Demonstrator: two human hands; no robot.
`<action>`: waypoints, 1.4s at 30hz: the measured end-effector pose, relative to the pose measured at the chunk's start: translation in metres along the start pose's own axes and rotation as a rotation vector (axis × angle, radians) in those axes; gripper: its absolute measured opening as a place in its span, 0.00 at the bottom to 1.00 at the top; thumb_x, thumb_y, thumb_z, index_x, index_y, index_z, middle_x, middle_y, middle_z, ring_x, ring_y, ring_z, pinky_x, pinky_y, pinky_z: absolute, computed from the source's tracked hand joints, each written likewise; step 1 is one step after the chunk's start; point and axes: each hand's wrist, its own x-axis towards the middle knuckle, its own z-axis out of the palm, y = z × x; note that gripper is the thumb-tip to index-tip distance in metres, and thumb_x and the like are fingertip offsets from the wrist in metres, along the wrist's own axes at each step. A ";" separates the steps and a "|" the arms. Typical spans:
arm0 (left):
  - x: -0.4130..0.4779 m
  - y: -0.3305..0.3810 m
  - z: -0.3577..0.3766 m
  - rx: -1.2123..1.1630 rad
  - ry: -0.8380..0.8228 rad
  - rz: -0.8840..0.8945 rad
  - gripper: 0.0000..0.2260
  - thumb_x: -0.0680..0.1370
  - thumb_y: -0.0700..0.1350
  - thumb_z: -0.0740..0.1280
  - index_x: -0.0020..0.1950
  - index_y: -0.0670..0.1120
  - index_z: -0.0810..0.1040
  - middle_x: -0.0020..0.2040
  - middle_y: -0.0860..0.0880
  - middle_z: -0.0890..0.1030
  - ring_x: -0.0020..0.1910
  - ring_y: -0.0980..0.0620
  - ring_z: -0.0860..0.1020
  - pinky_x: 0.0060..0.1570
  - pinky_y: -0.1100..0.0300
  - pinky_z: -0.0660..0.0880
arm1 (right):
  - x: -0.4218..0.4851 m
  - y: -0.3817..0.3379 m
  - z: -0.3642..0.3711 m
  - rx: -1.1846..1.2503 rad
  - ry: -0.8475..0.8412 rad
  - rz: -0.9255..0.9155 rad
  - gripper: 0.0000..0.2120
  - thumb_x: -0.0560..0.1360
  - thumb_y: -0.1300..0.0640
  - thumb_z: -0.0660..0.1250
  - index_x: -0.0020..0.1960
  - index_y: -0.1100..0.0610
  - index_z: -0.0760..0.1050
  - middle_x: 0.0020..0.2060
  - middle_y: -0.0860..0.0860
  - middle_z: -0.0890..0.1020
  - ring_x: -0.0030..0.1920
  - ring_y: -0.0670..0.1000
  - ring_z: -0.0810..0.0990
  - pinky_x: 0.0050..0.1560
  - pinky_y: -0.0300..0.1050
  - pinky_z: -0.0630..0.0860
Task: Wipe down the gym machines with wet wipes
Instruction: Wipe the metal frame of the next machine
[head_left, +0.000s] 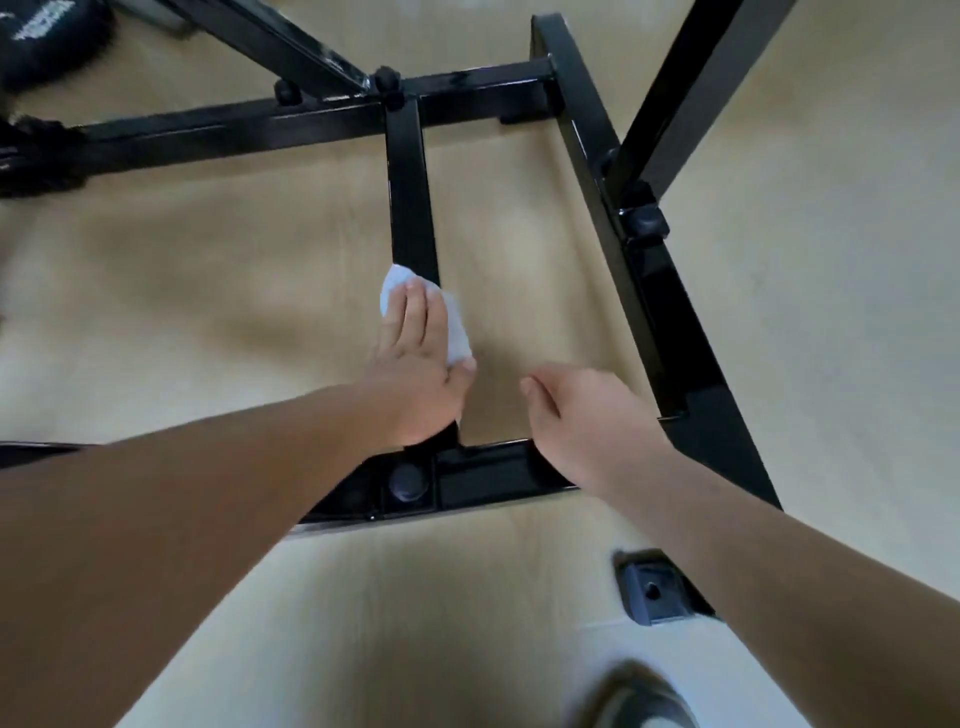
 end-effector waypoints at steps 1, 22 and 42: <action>-0.013 0.009 0.010 0.003 0.005 -0.003 0.34 0.86 0.57 0.46 0.80 0.40 0.30 0.80 0.44 0.27 0.78 0.47 0.26 0.79 0.48 0.33 | -0.009 0.006 0.002 -0.001 0.052 0.000 0.18 0.85 0.49 0.56 0.36 0.48 0.65 0.32 0.47 0.73 0.35 0.53 0.74 0.31 0.46 0.62; -0.101 0.062 0.067 0.004 0.064 0.452 0.30 0.82 0.56 0.40 0.84 0.50 0.42 0.84 0.53 0.38 0.80 0.58 0.33 0.80 0.55 0.36 | -0.101 0.050 0.015 0.262 0.349 0.074 0.32 0.73 0.72 0.58 0.72 0.52 0.76 0.70 0.47 0.78 0.77 0.46 0.67 0.68 0.38 0.66; -0.095 0.058 0.054 -0.489 0.191 0.421 0.25 0.80 0.33 0.58 0.75 0.51 0.72 0.74 0.56 0.72 0.71 0.56 0.72 0.69 0.62 0.69 | -0.064 0.031 0.003 0.082 0.219 0.215 0.07 0.80 0.56 0.65 0.54 0.56 0.80 0.51 0.52 0.76 0.48 0.56 0.79 0.47 0.54 0.81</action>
